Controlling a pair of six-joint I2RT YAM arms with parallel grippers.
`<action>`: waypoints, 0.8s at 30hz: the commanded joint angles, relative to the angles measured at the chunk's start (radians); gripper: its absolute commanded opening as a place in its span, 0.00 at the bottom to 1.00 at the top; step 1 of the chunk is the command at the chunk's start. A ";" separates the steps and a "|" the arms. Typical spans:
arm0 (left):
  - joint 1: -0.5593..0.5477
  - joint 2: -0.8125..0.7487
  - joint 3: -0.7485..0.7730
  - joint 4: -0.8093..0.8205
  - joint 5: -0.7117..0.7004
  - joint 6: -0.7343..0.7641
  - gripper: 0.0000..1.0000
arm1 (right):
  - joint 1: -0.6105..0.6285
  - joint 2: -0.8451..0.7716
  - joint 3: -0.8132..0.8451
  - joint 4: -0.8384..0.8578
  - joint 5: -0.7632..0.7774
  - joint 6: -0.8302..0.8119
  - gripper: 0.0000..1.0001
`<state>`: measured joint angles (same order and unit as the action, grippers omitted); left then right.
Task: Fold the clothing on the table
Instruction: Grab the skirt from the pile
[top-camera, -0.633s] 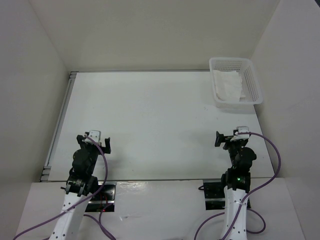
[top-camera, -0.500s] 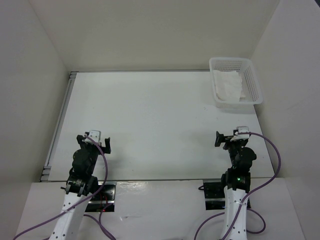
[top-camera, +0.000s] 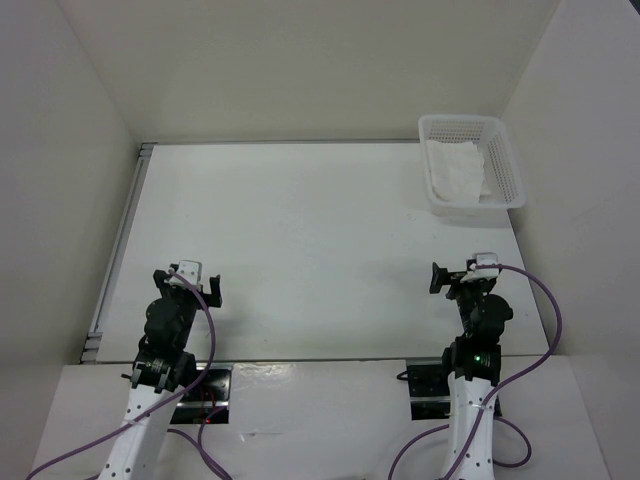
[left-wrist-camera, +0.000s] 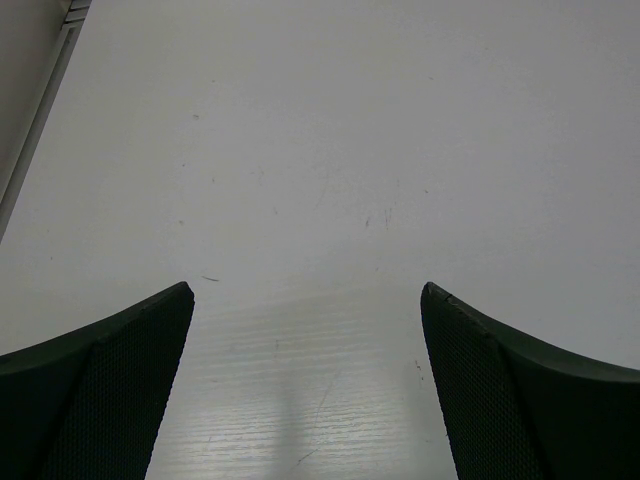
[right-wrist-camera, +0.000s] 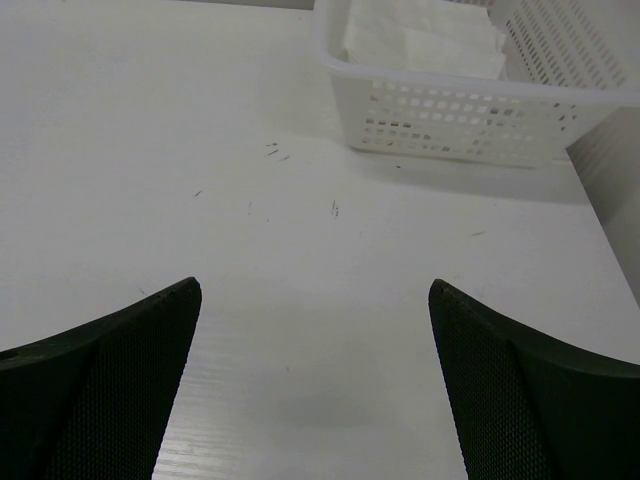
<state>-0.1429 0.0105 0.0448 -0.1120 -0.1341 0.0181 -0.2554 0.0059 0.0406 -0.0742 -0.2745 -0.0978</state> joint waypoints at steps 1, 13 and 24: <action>-0.004 -0.139 -0.043 0.025 -0.009 -0.024 1.00 | -0.002 -0.080 -0.038 0.013 -0.006 0.000 0.98; -0.004 -0.139 -0.043 0.025 -0.009 -0.024 1.00 | -0.025 -0.080 -0.022 0.043 -0.061 -0.013 0.98; -0.004 -0.087 0.269 0.084 -0.068 -0.037 1.00 | -0.016 -0.080 0.289 0.005 0.198 0.222 0.98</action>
<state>-0.1429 0.0105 0.1852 -0.1352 -0.1658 0.0093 -0.2737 0.0071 0.2031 -0.0841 -0.1699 0.0875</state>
